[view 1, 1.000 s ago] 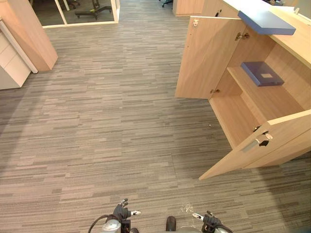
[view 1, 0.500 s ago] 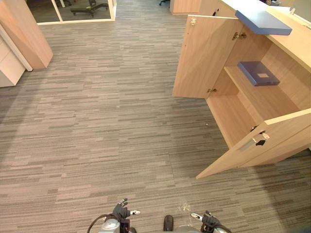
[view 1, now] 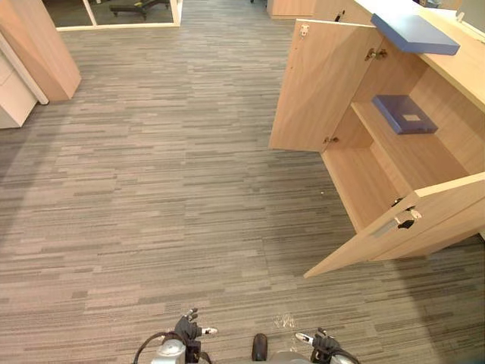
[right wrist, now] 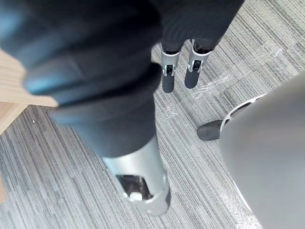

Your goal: Walk over to the cabinet, pick up the folder, carry it to the office cabinet, place the folder inside the office cabinet, then close the office cabinet door

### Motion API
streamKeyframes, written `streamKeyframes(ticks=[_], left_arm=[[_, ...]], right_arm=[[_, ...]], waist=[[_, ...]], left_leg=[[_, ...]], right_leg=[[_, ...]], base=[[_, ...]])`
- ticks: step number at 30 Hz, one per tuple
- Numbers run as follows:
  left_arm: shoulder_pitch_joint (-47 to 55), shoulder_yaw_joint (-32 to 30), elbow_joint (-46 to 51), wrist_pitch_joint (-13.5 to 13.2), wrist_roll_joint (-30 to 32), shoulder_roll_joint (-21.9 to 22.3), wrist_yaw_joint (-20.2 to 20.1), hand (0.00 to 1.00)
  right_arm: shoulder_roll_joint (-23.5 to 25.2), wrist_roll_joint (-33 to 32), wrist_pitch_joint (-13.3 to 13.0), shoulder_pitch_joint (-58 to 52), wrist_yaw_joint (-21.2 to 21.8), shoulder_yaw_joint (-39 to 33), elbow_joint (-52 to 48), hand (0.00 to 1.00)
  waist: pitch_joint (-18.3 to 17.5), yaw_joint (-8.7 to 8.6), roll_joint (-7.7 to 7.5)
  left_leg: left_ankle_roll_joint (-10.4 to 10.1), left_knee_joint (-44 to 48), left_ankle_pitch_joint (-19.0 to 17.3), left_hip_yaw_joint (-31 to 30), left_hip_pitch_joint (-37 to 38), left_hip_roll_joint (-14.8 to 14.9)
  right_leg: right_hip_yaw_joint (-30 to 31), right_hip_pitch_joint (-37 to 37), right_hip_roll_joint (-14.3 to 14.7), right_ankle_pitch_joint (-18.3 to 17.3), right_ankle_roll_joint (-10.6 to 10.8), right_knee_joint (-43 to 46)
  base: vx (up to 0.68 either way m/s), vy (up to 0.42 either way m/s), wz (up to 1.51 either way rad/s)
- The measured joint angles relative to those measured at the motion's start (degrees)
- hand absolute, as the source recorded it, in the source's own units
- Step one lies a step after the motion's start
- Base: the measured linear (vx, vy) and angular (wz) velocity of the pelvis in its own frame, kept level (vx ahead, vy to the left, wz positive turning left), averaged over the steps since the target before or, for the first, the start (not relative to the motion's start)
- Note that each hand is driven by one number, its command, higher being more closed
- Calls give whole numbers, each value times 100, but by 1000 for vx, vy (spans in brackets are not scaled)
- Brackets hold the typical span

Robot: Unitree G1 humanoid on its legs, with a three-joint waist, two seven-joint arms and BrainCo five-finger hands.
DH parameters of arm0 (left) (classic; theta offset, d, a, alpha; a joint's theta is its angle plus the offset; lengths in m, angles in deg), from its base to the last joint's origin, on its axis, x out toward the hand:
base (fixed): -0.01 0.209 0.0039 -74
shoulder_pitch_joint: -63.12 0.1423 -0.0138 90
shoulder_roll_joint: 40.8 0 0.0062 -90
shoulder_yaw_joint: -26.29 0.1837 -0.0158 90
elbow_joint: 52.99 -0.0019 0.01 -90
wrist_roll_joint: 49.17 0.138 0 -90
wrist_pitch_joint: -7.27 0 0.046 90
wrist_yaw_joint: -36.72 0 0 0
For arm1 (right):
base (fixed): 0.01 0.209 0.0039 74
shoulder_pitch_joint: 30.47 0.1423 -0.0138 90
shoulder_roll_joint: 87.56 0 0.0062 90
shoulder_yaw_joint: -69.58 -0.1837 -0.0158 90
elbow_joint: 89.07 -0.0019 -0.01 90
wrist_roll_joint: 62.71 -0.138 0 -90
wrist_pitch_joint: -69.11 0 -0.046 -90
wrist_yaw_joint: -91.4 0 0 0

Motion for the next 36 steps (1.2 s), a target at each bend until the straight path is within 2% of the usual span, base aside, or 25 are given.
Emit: streamKeyframes(ticks=[1,3,4,5,7,9,11,12,15,16,18,19,21,22,23,24,25,26,27,28,29,30,32,34,36], left_arm=[[-20,-21,12,-3,-7,5,7,0],[8,-123,110,-3,-51,14,66,0],[5,-123,112,-7,-54,21,73,0],[-10,-108,122,-9,-79,37,77,0],[-46,-105,123,-15,-200,35,81,0],[-71,-97,123,-20,-274,56,101,0],[-37,-66,88,-18,-292,140,121,0],[-3,-31,86,-19,-294,183,119,0],[48,12,122,-21,-291,118,113,0],[76,17,133,-22,-279,99,106,0],[135,67,155,-22,-270,138,89,0],[194,218,158,-21,-247,139,74,0],[233,323,155,-16,-222,162,57,0],[223,413,156,-14,-224,120,49,0],[230,434,155,-13,-230,97,50,0],[249,493,137,-12,-253,72,49,0],[245,503,136,-13,-274,74,49,0],[221,544,101,-9,-301,105,46,0],[205,554,71,-5,-384,161,37,0],[208,549,70,-5,-431,192,34,0],[221,541,69,-5,-450,226,28,0],[244,538,63,-8,-449,206,13,0],[165,514,-7,-24,-446,490,-26,0],[10,453,-43,-10,-439,498,-46,0],[19,331,-40,-14,-421,497,-51,0]], right_arm=[[-30,0,-15,-9,0,67,2,0],[-88,1,-42,-30,-6,107,-19,0],[-106,2,-42,-30,-7,98,-17,0],[-122,2,-40,-34,-12,76,-13,0],[-124,0,-41,16,-10,77,-22,0],[-131,0,-39,36,-8,81,-22,0],[-202,2,-46,34,-8,111,-88,0],[-262,13,-47,19,-8,200,-155,0],[-167,142,-42,-8,22,328,-159,0],[-155,229,-46,-26,65,332,-148,0],[-193,228,-57,-25,105,320,-165,0],[-233,240,-171,-35,110,280,-241,0],[-328,238,-205,28,108,258,-296,0],[-352,237,-216,54,101,242,-366,0],[-353,234,-215,65,102,243,-378,0],[-329,228,-211,74,108,244,-417,0],[-310,225,-214,84,109,244,-438,0],[-304,223,-234,130,109,262,-491,0],[-311,208,-236,146,108,269,-606,0],[-313,197,-240,151,107,280,-671,0],[-320,173,-248,196,108,345,-696,0],[-325,163,-209,168,108,360,-631,0],[-558,74,-164,293,101,327,-513,0],[-560,-9,-141,414,109,226,-439,0],[-579,0,-125,350,107,118,-385,0]], waist=[[9,-6,10],[75,-52,83],[66,-63,89],[67,-66,86],[74,-73,94],[82,-101,107],[77,-138,320],[45,-136,461],[-70,-124,239],[-135,-146,177],[-167,-124,161],[-197,-132,102],[-216,-145,68],[-192,-184,114],[-190,-181,124],[-165,-160,163],[-153,-163,175],[-102,-187,226],[-32,-234,311],[0,-268,350],[46,-327,359],[24,-355,244],[115,-285,766],[242,-332,740],[284,-393,626]], left_leg=[[7,539,-16,137,-177,164],[128,2190,10,478,-611,841],[138,2298,-147,481,-685,914],[168,2117,-347,502,-784,969],[106,1244,-357,507,-910,974],[-104,-407,-47,317,-966,779],[-239,-1444,198,309,-864,870],[-220,-1450,451,312,-798,945],[-147,-675,538,355,-906,596],[25,-387,493,363,-925,321],[230,-537,403,556,-631,-39],[330,-772,320,708,-244,-424],[455,-1035,239,746,241,-718],[516,-1201,190,650,561,-770],[516,-1292,190,605,709,-757],[514,-1457,192,586,987,-691],[514,-1507,192,591,1092,-657],[513,-1558,192,642,1277,-574],[513,-1558,192,684,1430,-434],[510,-1562,190,708,1490,-377],[441,-1654,200,777,1651,-354],[118,-1823,142,875,1845,-506],[-65,-2070,128,1082,1915,-235],[-171,-2129,277,1093,1964,-347],[-210,-2100,252,1391,2333,-327]], right_leg=[[-23,62,0,-35,-32,27],[-26,452,53,-198,-69,94],[-22,476,16,-238,-69,172],[21,456,-97,-299,-36,317],[178,395,-282,-409,3,425],[337,266,-561,-541,182,563],[529,268,-651,-734,471,627],[655,341,-715,-861,656,679],[780,357,-1300,-1094,746,927],[862,229,-1668,-1228,833,1393],[891,-145,-2073,-1202,792,2313],[865,-639,-2512,-960,476,3580],[689,-1117,-2944,-368,-21,4811],[413,-1411,-3007,-468,46,5826],[251,-1533,-2961,-649,48,6167],[-124,-1706,-2721,-1089,48,6453],[-327,-1812,-2605,-1295,42,6405],[-763,-2004,-2395,-1629,0,6118],[-1181,-2198,-2164,-1746,-17,5546],[-1356,-2281,-2054,-1737,-17,5166],[-1601,-2355,-1869,-1469,38,4037],[-1689,-2284,-1785,-155,-493,2968],[-1715,-2364,-1369,-297,-567,2933],[-1576,-2492,-1378,-595,-561,3232],[-1445,-2452,-1400,-1179,-438,3822]], base=[[6,-94,18],[130,-64,12],[139,-11,0],[104,32,-20],[105,94,-29],[171,254,-31],[229,400,-47],[270,440,-51],[336,376,-42],[450,434,-31],[432,461,-28],[403,450,-18],[376,357,6],[413,290,23],[475,232,25],[292,56,13],[353,-2,3],[363,-93,-9],[382,-135,-9],[400,-198,-6],[393,-220,7],[391,-222,1],[358,-172,-41],[265,-140,-38],[187,-75,-22]])
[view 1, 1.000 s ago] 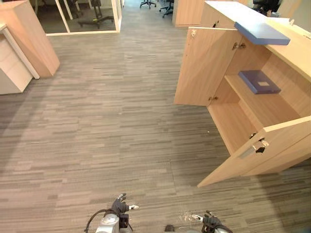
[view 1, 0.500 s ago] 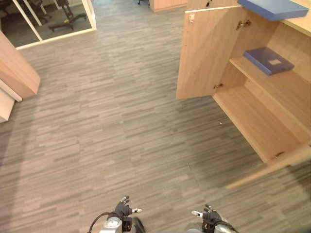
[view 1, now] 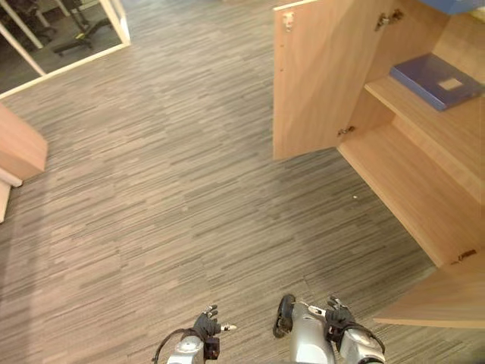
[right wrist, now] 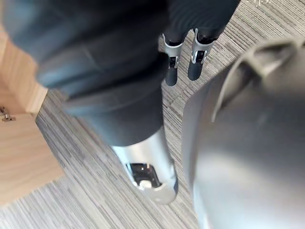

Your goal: Walk over to the cabinet, pick up the folder, carry it to the office cabinet, place the folder inside the office cabinet, then close the office cabinet door

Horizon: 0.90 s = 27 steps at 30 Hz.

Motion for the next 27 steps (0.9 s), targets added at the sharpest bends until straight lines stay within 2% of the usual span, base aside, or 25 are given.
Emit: streamKeyframes(ticks=[1,2,3,4,5,6,7,8,11,13,14,15,16,17,18,20,23,25,26,27], left_arm=[[5,-26,-20,2,-1,-1,0,0],[-1,-77,-25,4,-1,-45,1,0],[-7,-121,-32,10,-14,-81,2,0],[41,-287,-26,13,-72,-83,3,0],[78,-370,-30,18,-105,-90,3,0],[89,-460,-7,14,-135,-107,6,0],[119,-605,6,15,-219,-134,12,0],[142,-757,29,11,-251,-132,15,0],[185,-1027,99,-3,-365,-120,27,0],[260,-1125,259,-37,-481,-127,66,0],[261,-1126,342,-67,-487,-139,101,0],[289,-1112,438,-90,-486,-144,140,0],[308,-1109,483,-108,-486,-145,158,0],[308,-1108,481,-153,-488,-156,195,0],[303,-1098,478,-168,-486,-158,224,0],[280,-1058,471,-177,-481,-157,261,0],[282,-1032,463,-176,-479,-161,266,0],[282,-931,454,-172,-475,-177,267,0],[290,-864,401,-171,-470,-187,266,0],[300,-790,349,-168,-445,-184,267,0]], right_arm=[[1,-2,3,-45,1,-31,8,0],[9,-7,-6,-109,0,-57,33,0],[26,-7,1,-135,0,-78,80,0],[21,-18,25,-225,-10,-181,179,0],[24,-24,29,-291,-22,-239,196,0],[21,-28,31,-360,-26,-263,213,0],[20,-27,38,-468,-25,-262,283,0],[8,-27,38,-555,-28,-277,367,0],[16,-8,76,-741,-27,-293,508,0],[33,-6,102,-756,-29,-290,509,0],[17,-7,102,-728,-23,-292,506,0],[10,-13,92,-658,-22,-298,501,0],[10,-19,86,-627,-21,-294,492,0],[27,-29,40,-529,-24,-268,477,0],[52,-34,3,-498,-25,-245,431,0],[59,-60,-23,-477,-40,-202,423,0],[19,-74,-17,-503,-44,-26,396,0],[23,-89,-17,-508,-42,-19,363,0],[19,-112,-17,-573,-36,-33,354,0],[-10,-127,-13,-608,-34,-48,354,0]], waist=[[-4,-27,-53],[12,-29,-116],[34,-28,-193],[2,-7,-99],[-11,-6,-80],[-12,0,-85],[-22,55,-92],[-62,58,-96],[-139,63,-140],[-139,66,-142],[-143,112,-158],[-139,181,-169],[-138,216,-169],[-139,253,-168],[-140,267,-165],[-143,270,-169],[-166,282,-176],[-241,295,-238],[-356,298,-298],[-478,308,-312]], left_leg=[[-108,223,-91,6,-36,97],[-245,1048,-235,-4,-239,370],[-225,1838,-238,-15,-478,646],[68,3073,-35,-72,-920,1315],[249,3527,126,-76,-1038,1587],[346,3902,290,-70,-1082,1810],[383,4617,425,-103,-1158,2205],[339,5295,267,-152,-1363,2360],[195,5508,-300,-187,-1966,2154],[217,4973,-606,-408,-2438,1810],[211,4261,-721,-678,-2696,1507],[170,3207,-700,-1091,-2824,1174],[133,2644,-678,-1314,-2857,1061],[-85,1620,-519,-1819,-2910,922],[-159,905,-311,-2171,-2936,928],[-153,583,-169,-2429,-3026,954],[-29,900,-117,-2467,-3041,817],[142,1261,-19,-2524,-3079,511],[290,1321,115,-2346,-2971,272],[246,1297,238,-2128,-2846,108]], right_leg=[[1,7,-1,-123,59,89],[-40,86,16,-277,51,145],[-87,194,62,-320,33,34],[-361,547,268,-328,18,-334],[-458,700,367,-326,15,-425],[-463,831,491,-331,12,-512],[-435,1084,747,-362,-38,-689],[-347,1267,911,-376,-61,-867],[-198,1607,1134,-272,17,-1395],[-21,1756,1224,-141,86,-1680],[133,1826,1232,-99,151,-1798],[343,1870,1248,-74,194,-1881],[473,1877,1276,-74,195,-1905],[697,1901,1334,-77,193,-1950],[907,1945,1419,-81,190,-1994],[1203,2031,1470,-165,239,-1999],[1780,2213,1405,-407,507,-1854],[2121,2107,1162,-702,753,-1484],[2317,2039,883,-908,910,-1199],[2423,1853,621,-1003,1031,-790]], base=[[236,-142,-15],[165,-167,-12],[206,-259,-23],[213,-236,-28],[228,-211,-28],[190,-129,-35],[234,-125,-45],[261,-127,-41],[171,-80,-12],[77,-25,-21],[82,26,-55],[70,40,-74],[101,50,-106],[127,45,-115],[154,47,-112],[241,83,-98],[371,169,-100],[431,280,-90],[462,335,-69],[618,464,-86]])
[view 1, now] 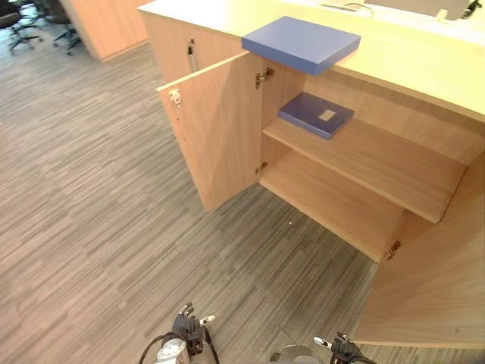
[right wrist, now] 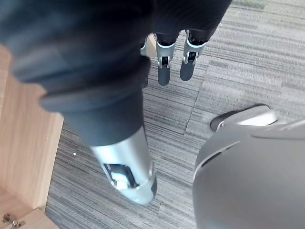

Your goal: Walk over to the cabinet, pick up the folder, carry it to the office cabinet, place the folder inside the office cabinet, then close the office cabinet door

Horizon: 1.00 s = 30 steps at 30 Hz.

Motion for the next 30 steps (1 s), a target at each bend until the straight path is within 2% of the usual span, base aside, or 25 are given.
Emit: streamKeyframes(ticks=[1,3,4,5,6,7,8,9,10,11,12,13,14,15,16,17,19,20,22,27,29,30], left_arm=[[11,53,-16,5,21,-31,1,0],[41,75,-85,6,41,-109,0,0],[134,119,-110,10,199,-207,-1,0],[172,134,-107,12,235,-229,-2,0],[215,136,-105,16,278,-306,-5,0],[202,133,-105,37,348,-400,-5,0],[187,129,-105,46,369,-421,-4,0],[121,111,-103,56,377,-458,-3,0],[120,106,-108,63,378,-445,-3,0],[123,71,-115,85,374,-391,-3,0],[155,-29,-130,98,370,-330,-5,0],[180,-73,-141,99,370,-313,-7,0],[232,-131,-188,102,369,-315,-17,0],[179,-99,-314,98,377,-83,-42,0],[122,-59,-343,105,384,-53,-60,0],[16,-16,-316,94,447,-32,-67,0],[-66,28,-311,93,479,-31,-79,0],[-74,59,-312,85,483,-49,-81,0],[-244,110,-325,99,570,-77,-80,0],[-285,123,-316,117,641,-69,-78,0],[-333,149,-314,117,617,-69,-74,0],[-361,198,-313,117,610,-81,-70,0]], right_arm=[[46,-1,15,6,16,-58,-1,0],[128,-7,51,8,41,-66,0,0],[136,-7,53,4,40,-235,-28,0],[130,-7,53,-7,39,-276,-36,0],[138,-4,46,-18,40,-338,-127,0],[142,1,45,-16,38,-407,-171,0],[142,1,44,-5,38,-438,-185,0],[136,1,34,74,41,-531,-220,0],[125,7,30,94,38,-552,-276,0],[115,19,19,114,38,-600,-388,0],[105,55,2,131,33,-605,-410,0],[112,91,6,130,34,-602,-401,0],[145,126,9,92,35,-598,-366,0],[-25,127,40,326,7,-605,-284,0],[-40,127,38,397,7,-610,-277,0],[-13,127,50,535,16,-622,-156,0],[16,127,54,576,14,-618,-85,0],[16,128,48,575,14,-610,-89,0],[14,130,47,615,17,-607,-65,0],[31,126,60,467,16,-610,29,0],[34,123,58,454,12,-609,25,0],[44,110,59,448,11,-608,24,0]], waist=[[-55,-5,-56],[-78,5,-57],[-112,1,-25],[-134,-14,10],[-154,-63,56],[-161,-88,56],[-168,-89,70],[-117,-93,127],[-85,-97,169],[36,-100,247],[102,-97,268],[108,-91,235],[156,-83,6],[254,-22,392],[266,-108,449],[396,-187,385],[481,-175,329],[437,-181,324],[481,-231,318],[473,-326,311],[465,-334,322],[447,-332,328]], left_leg=[[199,-25,-118,398,238,-281],[295,-71,-188,573,456,-416],[374,-300,-238,762,912,-542],[413,-460,-262,812,1131,-579],[482,-778,-305,853,1518,-672],[497,-995,-327,866,1743,-719],[496,-1023,-329,866,1771,-720],[495,-1035,-329,953,1836,-642],[488,-1023,-333,1026,1879,-591],[466,-989,-347,1159,2059,-499],[333,-886,-431,1346,2232,-437],[189,-817,-524,1462,2317,-459],[-232,-581,-874,1723,2498,-629],[-301,-466,-1285,1797,2465,-380],[-299,-416,-1360,1808,2335,-328],[-301,-611,-1354,1804,2249,-367],[-184,-976,-1071,1764,2209,-396],[-230,-1012,-1021,1805,2257,-402],[-177,-1217,-1036,1824,2247,-512],[-145,-1271,-1064,1847,2238,-494],[-159,-1175,-1144,1949,2205,-419],[-193,-846,-1321,1997,2104,-260]], right_leg=[[59,-367,-400,119,92,719],[-25,-478,-591,425,-160,1055],[-383,-528,-872,879,-418,1568],[-614,-583,-1009,1085,-490,1850],[-1037,-802,-1282,1140,-540,2531],[-1416,-1075,-1473,944,-546,3042],[-1543,-1188,-1500,874,-554,3154],[-2029,-1572,-1452,530,-631,3360],[-2297,-1707,-1399,420,-671,3338],[-2930,-1842,-1297,277,-802,3094],[-3484,-1882,-1096,290,-882,2248],[-3716,-1860,-977,463,-965,1568],[-4083,-1625,-916,862,-1783,501],[-4040,-1606,-542,909,-1820,427],[-4061,-1608,-468,910,-1813,356],[-4089,-1490,-465,910,-1813,296],[-4054,-1282,-377,899,-1748,197],[-4021,-1272,-372,852,-1587,196],[-4015,-1337,-408,836,-1370,201],[-4015,-1371,-379,837,-1326,194],[-3971,-1408,-303,781,-1240,194],[-3953,-1405,-226,716,-1164,194]], base=[[545,436,-73],[449,405,-65],[405,407,-61],[430,470,-62],[308,335,-40],[296,277,-30],[284,138,-24],[223,36,-22],[292,4,-44],[311,-45,-63],[331,-64,-68],[380,-89,-65],[393,-89,-97],[360,-79,-84],[225,-97,-55],[37,-85,3],[-63,-62,-9],[-78,-23,-9],[-88,-11,-5],[-35,-7,-3],[56,-13,-15],[84,-27,-13]])
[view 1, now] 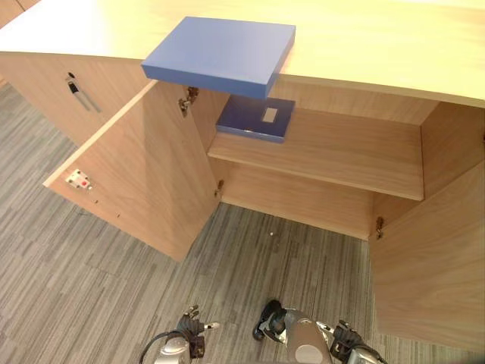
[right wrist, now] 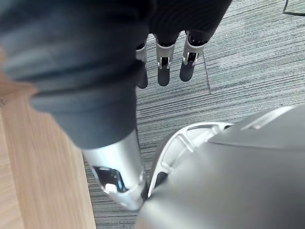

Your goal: Walk over to the cabinet, pick up the folder, carry it to the office cabinet, place the folder inside the office cabinet, then close the office cabinet door

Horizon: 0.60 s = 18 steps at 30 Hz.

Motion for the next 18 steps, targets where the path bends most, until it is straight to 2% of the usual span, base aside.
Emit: streamKeyframes(ticks=[1,2,3,4,5,6,7,9,10,14,16,18], left_arm=[[-22,41,-5,0,-7,-11,1,0],[-87,60,-5,0,-19,-29,0,0],[-156,65,2,0,-24,-30,2,0],[-160,66,5,0,-28,-30,4,0],[-129,69,22,0,-42,-42,12,0],[-104,100,116,-2,-42,-41,16,0],[-93,130,172,-4,-42,-43,17,0],[-104,166,385,-23,-39,-37,18,0],[-104,167,409,-25,-40,-36,18,0],[11,314,730,-57,-44,-11,99,0],[28,413,976,-85,-167,10,142,0],[47,563,1304,-105,-293,43,140,0]], right_arm=[[2,-10,-1,-11,-2,11,0,0],[10,-47,-1,-27,-14,73,1,0],[5,-87,-1,-56,-32,134,1,0],[5,-113,-1,-60,-44,136,1,0],[7,-144,-3,-57,-64,196,3,0],[0,-197,-23,-40,-75,249,0,0],[-4,-199,-26,-25,-86,266,1,0],[-19,-198,-29,33,-95,401,11,0],[-17,-198,-27,37,-95,403,14,0],[12,-193,-26,44,-99,464,13,0],[8,-182,-42,52,-100,612,4,0],[41,-177,-42,43,-101,637,-2,0]], waist=[[-13,1,3],[-19,13,-41],[-13,29,-74],[-5,29,-70],[1,51,-69],[-1,97,-68],[-11,112,-78],[-48,118,-129],[-53,124,-137],[-88,225,-149],[-86,285,-184],[-64,293,-225]], left_leg=[[14,266,-78,28,-77,101],[105,1057,-213,84,-307,321],[154,2058,-226,121,-592,658],[192,2562,-185,122,-680,851],[210,3434,-61,131,-783,1221],[213,3973,-67,158,-806,1475],[218,4078,-72,168,-877,1531],[278,4001,-122,61,-1264,1568],[289,3960,-133,38,-1313,1565],[179,2379,-66,-1096,-1707,1218],[148,1726,65,-1371,-1803,1050],[163,1124,290,-1484,-1885,799]], right_leg=[[5,8,37,-32,-14,1],[22,35,57,-80,-7,-16],[56,174,114,-67,-32,-126],[79,290,172,-63,-51,-178],[182,536,293,-97,-80,-270],[329,732,402,-122,-61,-363],[393,799,427,-120,-60,-421],[644,931,473,-36,135,-722],[677,940,487,-12,153,-772],[1085,1352,507,194,383,-1215],[1253,1410,387,267,451,-1254],[1426,1516,170,297,618,-1264]], base=[[125,-58,-8],[164,-126,-6],[174,-142,-8],[162,-125,-32],[199,-42,-54],[163,-15,-63],[198,36,-58],[112,51,-43],[72,52,-50],[69,103,-48],[96,173,-46],[164,280,-33]])
